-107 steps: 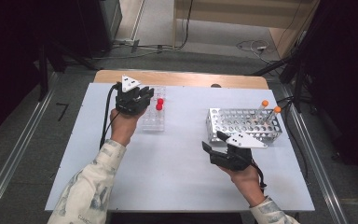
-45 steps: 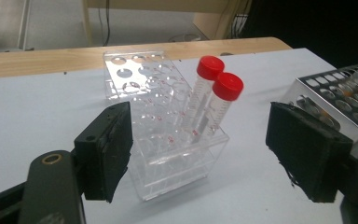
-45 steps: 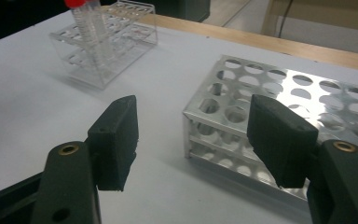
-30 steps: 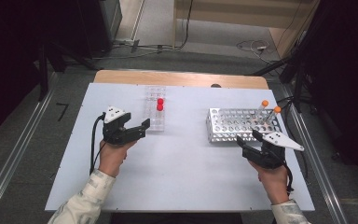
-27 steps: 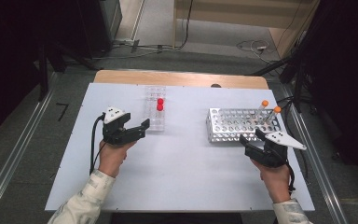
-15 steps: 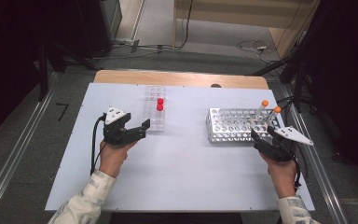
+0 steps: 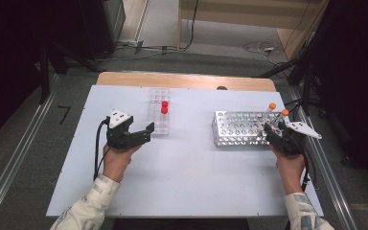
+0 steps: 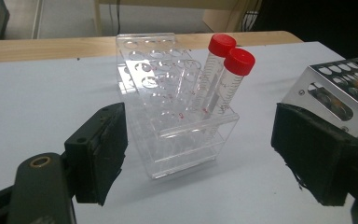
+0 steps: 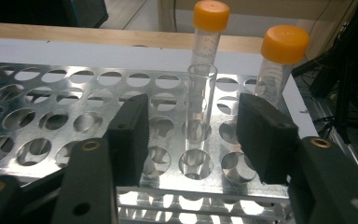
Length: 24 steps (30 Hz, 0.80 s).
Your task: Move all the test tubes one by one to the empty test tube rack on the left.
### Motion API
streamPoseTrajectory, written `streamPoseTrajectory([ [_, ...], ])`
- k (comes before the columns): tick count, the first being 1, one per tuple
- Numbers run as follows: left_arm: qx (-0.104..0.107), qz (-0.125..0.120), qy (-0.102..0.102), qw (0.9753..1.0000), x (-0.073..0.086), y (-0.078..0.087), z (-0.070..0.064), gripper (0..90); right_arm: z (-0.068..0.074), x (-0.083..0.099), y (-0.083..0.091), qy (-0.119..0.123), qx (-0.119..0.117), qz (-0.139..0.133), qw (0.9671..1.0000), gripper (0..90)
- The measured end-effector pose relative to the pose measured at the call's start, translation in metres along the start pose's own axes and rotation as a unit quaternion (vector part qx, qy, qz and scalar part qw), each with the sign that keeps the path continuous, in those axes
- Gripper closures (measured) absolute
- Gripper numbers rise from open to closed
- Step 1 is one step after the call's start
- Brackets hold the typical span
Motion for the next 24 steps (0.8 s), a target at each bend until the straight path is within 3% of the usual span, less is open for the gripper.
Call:
streamPoseTrajectory([
  [9, 0.002, 0.003, 0.000, 1.0000, 0.001, -0.001, -0.001, 19.0, 0.000, 0.002, -0.014, 0.005, 0.018, 0.001, 0.9998, 58.8],
  [24, 0.003, 0.005, -0.001, 1.0000, 0.002, -0.003, -0.002, 19.1, 0.001, 0.003, -0.018, 0.009, 0.016, -0.004, 0.9998, 72.5],
])
Point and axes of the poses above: each handheld gripper's, and its own axes: y roughly backward along the jaws, x roughly out of its underside, z roughly to its left, the point moved 3 cm from there along -y, roughly forward along the jaws, and after that the axes turned 6 degrees about x, right-handed, at the moved point
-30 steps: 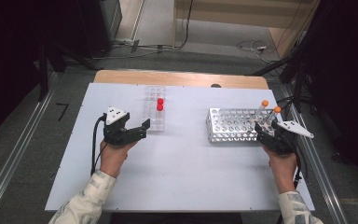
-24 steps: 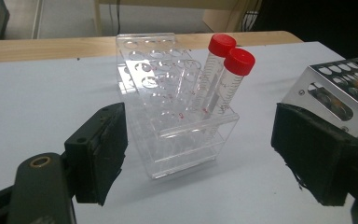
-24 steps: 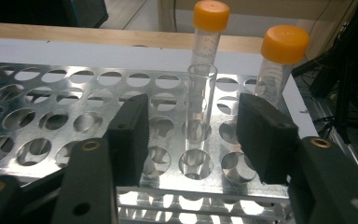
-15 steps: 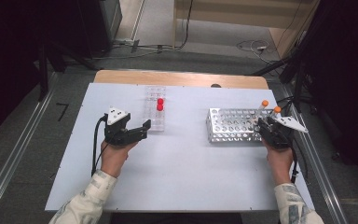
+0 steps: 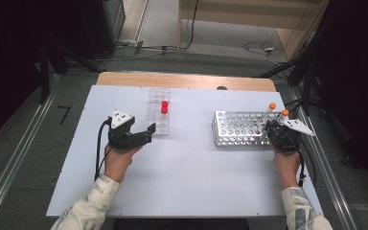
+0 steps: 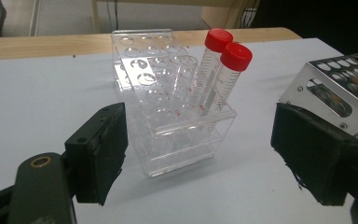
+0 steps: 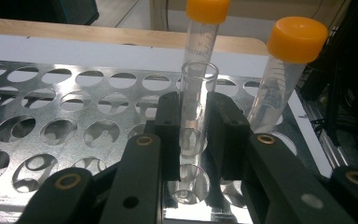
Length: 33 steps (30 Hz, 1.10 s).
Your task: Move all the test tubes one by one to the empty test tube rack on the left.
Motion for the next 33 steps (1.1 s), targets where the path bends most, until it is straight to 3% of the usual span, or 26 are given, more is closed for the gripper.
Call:
streamPoseTrajectory([
  [21, 0.004, 0.003, -0.004, 1.0000, -0.001, 0.001, -0.002, 17.3, -0.005, -0.032, 0.034, -0.017, 0.001, -0.056, 0.9983, 73.4],
  [33, 0.007, 0.000, -0.003, 1.0000, -0.002, 0.002, -0.003, 17.3, 0.005, -0.041, 0.055, -0.011, -0.034, -0.071, 0.9969, 73.4],
])
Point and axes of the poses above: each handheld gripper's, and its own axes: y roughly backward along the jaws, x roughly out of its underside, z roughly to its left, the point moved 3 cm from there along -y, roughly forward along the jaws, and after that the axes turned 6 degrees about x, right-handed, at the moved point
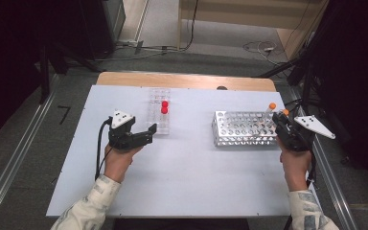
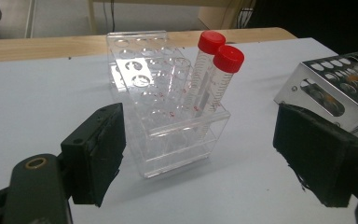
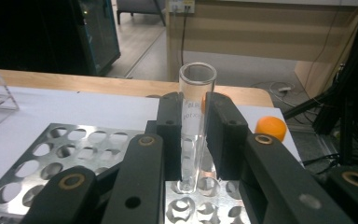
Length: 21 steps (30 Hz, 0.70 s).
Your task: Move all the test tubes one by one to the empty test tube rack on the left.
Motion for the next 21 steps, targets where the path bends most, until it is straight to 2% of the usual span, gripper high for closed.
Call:
streamPoseTrajectory([
  [9, 0.001, -0.001, -0.001, 1.0000, -0.001, 0.001, -0.001, 17.3, 0.023, -0.003, 0.009, 0.012, -0.041, 0.002, 0.9991, 73.5],
  [21, 0.007, -0.003, -0.003, 1.0000, -0.002, 0.002, -0.004, 17.4, 0.059, -0.002, 0.020, 0.025, -0.101, 0.007, 0.9945, 73.4],
])
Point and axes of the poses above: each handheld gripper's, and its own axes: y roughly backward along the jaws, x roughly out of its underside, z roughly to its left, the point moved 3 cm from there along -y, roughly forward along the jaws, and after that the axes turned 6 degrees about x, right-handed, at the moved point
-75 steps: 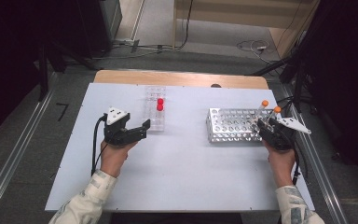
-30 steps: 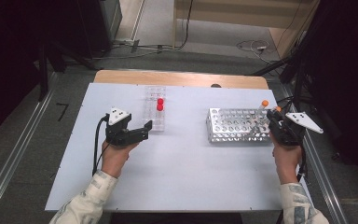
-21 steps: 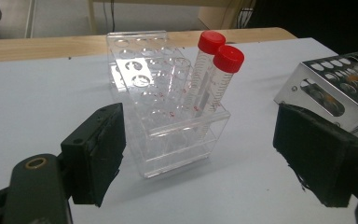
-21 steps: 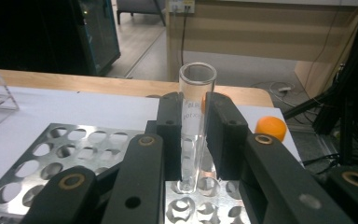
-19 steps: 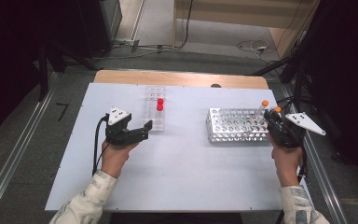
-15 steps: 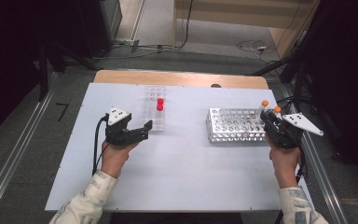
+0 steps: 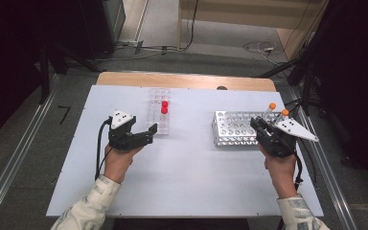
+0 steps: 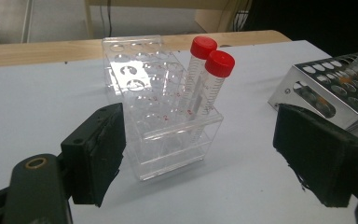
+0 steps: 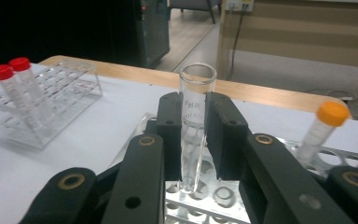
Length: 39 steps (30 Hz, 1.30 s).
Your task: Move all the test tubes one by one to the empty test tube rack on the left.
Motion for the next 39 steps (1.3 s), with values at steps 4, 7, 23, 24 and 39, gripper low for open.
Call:
streamPoseTrajectory([
  [4, 0.002, 0.002, -0.003, 1.0000, 0.000, 0.000, -0.002, 17.4, 0.013, 0.001, -0.001, 0.007, -0.019, 0.002, 0.9998, 73.4],
  [7, 0.005, 0.002, -0.004, 1.0000, 0.000, 0.000, -0.004, 17.4, 0.023, 0.002, -0.001, 0.011, -0.033, 0.004, 0.9994, 73.5],
  [23, 0.018, 0.003, -0.014, 0.9997, 0.000, -0.002, -0.016, 17.7, 0.074, 0.016, -0.009, 0.044, -0.094, 0.026, 0.9943, 73.5],
  [24, 0.019, 0.004, -0.016, 0.9997, 0.000, -0.002, -0.016, 17.7, 0.077, 0.017, -0.010, 0.046, -0.098, 0.028, 0.9938, 73.5],
  [39, 0.088, 0.002, -0.045, 0.9951, -0.002, 0.000, -0.058, 23.7, 0.124, 0.033, -0.021, 0.082, -0.141, 0.049, 0.9854, 73.5],
])
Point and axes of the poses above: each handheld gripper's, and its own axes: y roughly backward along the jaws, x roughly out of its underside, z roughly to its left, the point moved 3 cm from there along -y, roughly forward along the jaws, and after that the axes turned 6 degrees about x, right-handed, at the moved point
